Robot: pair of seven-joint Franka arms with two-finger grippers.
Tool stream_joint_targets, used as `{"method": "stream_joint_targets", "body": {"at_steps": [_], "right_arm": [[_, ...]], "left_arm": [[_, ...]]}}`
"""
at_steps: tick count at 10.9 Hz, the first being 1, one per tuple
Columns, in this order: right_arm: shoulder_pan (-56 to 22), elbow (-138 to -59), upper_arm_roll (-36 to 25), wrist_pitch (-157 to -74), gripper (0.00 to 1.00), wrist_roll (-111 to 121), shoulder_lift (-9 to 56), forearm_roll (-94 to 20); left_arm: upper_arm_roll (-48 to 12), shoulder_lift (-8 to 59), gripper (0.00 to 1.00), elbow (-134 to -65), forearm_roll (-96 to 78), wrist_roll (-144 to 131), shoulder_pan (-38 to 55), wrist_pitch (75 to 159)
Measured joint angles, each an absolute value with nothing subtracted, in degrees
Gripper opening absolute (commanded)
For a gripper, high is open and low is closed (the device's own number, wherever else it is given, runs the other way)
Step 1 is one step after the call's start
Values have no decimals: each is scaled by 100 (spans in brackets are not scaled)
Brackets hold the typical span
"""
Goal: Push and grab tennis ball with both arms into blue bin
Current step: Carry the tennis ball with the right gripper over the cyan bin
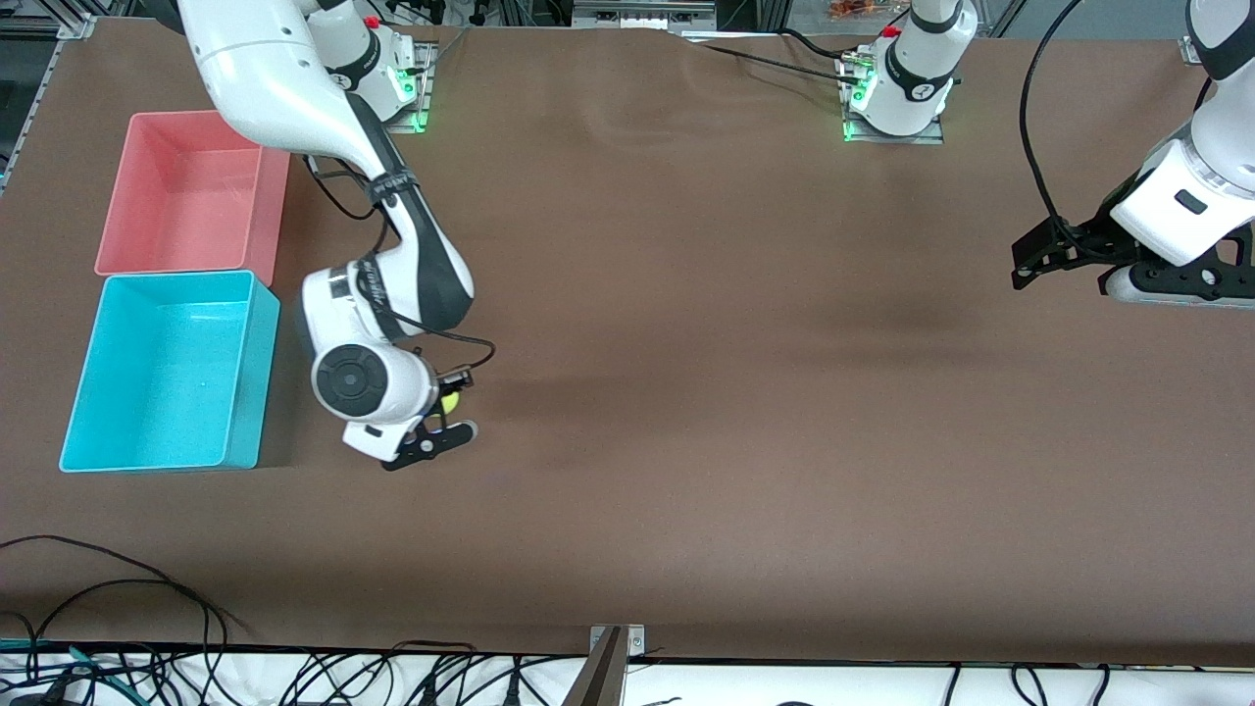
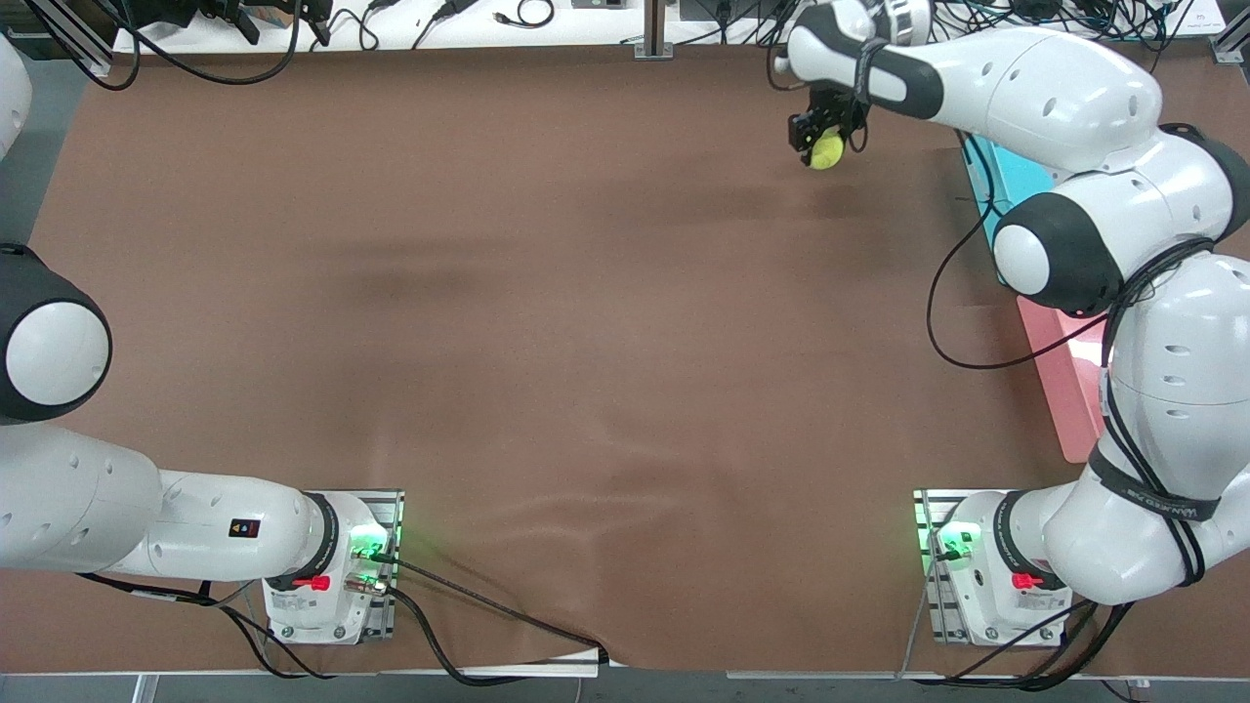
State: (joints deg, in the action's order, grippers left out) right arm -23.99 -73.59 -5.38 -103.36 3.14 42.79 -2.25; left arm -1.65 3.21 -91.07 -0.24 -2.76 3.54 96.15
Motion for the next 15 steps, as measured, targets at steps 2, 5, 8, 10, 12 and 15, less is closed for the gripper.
{"method": "stream_joint_targets", "body": {"at_steps": [2,5,8,10,12,15], "right_arm": [[-2390,-7192,-902,-9811,20,524,4036,-224],[-2349,-7179,-1641,-8974,20,803,3674,-223],[-2163,-7289,-2412,-8688,20,1715,3629,-226],[-1652,-7495,-2489,-8674,20,2482,3648,-231],[-1192,-7757,-2501,-8668,20,3030,3656,-365],[-714,-8353,-2504,-8683,20,3555,3710,-706]], "left_arm": [[-171,322,100,-9108,-25,-276,357,9612],[-180,327,100,-9109,-26,-276,366,9605],[-187,332,100,-9109,-26,-276,368,9599],[-185,339,100,-9113,-26,-276,365,9563],[-188,343,100,-9114,-27,-276,370,9551],[-199,356,100,-9118,-27,-276,384,9535]]}}
